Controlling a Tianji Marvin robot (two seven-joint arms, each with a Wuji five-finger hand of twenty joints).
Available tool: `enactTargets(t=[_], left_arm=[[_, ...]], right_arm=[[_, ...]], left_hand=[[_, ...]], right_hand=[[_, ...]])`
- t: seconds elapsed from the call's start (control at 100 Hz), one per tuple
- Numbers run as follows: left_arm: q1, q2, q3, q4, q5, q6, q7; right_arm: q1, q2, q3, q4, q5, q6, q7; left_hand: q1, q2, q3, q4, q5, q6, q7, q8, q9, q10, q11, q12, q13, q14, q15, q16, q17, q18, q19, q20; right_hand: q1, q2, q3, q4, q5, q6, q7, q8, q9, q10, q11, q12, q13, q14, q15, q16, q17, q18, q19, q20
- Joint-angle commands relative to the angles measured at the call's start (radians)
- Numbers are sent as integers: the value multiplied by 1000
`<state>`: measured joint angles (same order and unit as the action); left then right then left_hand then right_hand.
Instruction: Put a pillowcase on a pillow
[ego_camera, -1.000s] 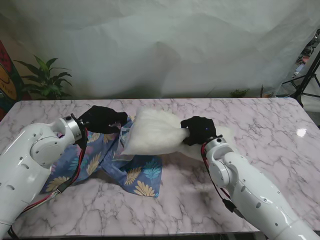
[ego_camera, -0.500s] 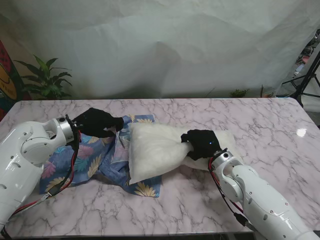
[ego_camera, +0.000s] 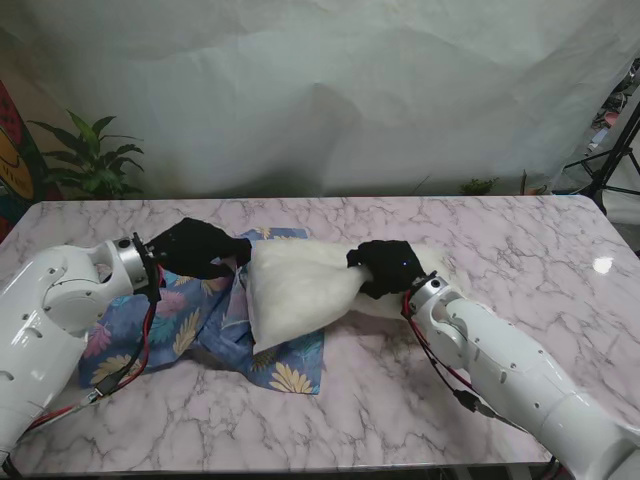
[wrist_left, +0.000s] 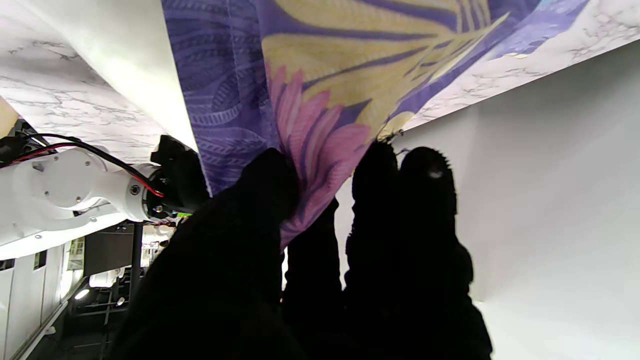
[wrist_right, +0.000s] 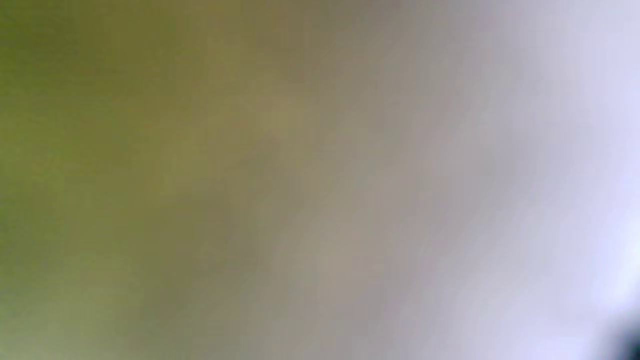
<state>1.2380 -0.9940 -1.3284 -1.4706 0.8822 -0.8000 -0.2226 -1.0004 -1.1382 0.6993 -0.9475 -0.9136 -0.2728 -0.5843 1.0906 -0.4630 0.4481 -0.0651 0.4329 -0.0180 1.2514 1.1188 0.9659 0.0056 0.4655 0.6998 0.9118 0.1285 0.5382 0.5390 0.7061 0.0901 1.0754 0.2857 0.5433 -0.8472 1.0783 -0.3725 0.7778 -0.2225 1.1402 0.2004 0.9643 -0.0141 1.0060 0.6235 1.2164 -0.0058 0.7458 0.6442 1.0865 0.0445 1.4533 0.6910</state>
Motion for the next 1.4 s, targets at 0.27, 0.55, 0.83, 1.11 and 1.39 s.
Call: enactTargets(t=[0.27,0.55,0.83,1.11,1.39], left_arm=[[-17,-13,33,19,20,9,33],[-27,-8,17,24,30,21,14],[-18,-3,2,17,30,26,-13],[-33,-4,20,32,37,25,-3],[-35,-5,18,34,66,27,17]], right_arm=[[47,-64,-46,-6,29,-22,-89],[-18,-5,19,-108,-51,-89,-6],[-215,59,269,-317,-132,-176,165],[-304,82,414,-418,-127,-299,335],[-286,85,409,-392,-104,-352,374]], left_hand=[[-2,-19,45,-13,21,-20,20,17,26,-27,-3,10,-7,8,-13,-2,-16,-65,-4,17],[-2,-18,48,-15,21,-17,20,18,26,-25,-1,10,-7,9,-12,-1,-17,-63,-5,18],[-1,-16,47,-15,20,-16,19,18,25,-25,-1,9,-8,10,-11,-1,-18,-62,-4,20],[-1,-17,46,-15,20,-15,19,17,25,-23,-1,10,-10,11,-10,-2,-21,-61,-2,22],[0,-16,45,-15,19,-13,20,18,24,-23,0,10,-10,12,-9,-3,-21,-60,-1,24]], right_hand=[[113,149,197,57,18,-146,159,75,-31,-20,61,9,52,-121,214,66,10,-340,-21,8],[115,150,196,57,18,-147,160,76,-31,-20,64,8,52,-121,215,67,12,-339,-21,11],[116,149,200,56,19,-152,163,80,-31,-23,66,9,52,-121,219,69,12,-339,-21,13],[120,147,201,56,19,-155,167,84,-32,-24,68,13,48,-116,224,72,13,-339,-21,15],[123,146,202,57,20,-157,168,84,-33,-24,67,16,46,-114,230,76,9,-334,-20,17]])
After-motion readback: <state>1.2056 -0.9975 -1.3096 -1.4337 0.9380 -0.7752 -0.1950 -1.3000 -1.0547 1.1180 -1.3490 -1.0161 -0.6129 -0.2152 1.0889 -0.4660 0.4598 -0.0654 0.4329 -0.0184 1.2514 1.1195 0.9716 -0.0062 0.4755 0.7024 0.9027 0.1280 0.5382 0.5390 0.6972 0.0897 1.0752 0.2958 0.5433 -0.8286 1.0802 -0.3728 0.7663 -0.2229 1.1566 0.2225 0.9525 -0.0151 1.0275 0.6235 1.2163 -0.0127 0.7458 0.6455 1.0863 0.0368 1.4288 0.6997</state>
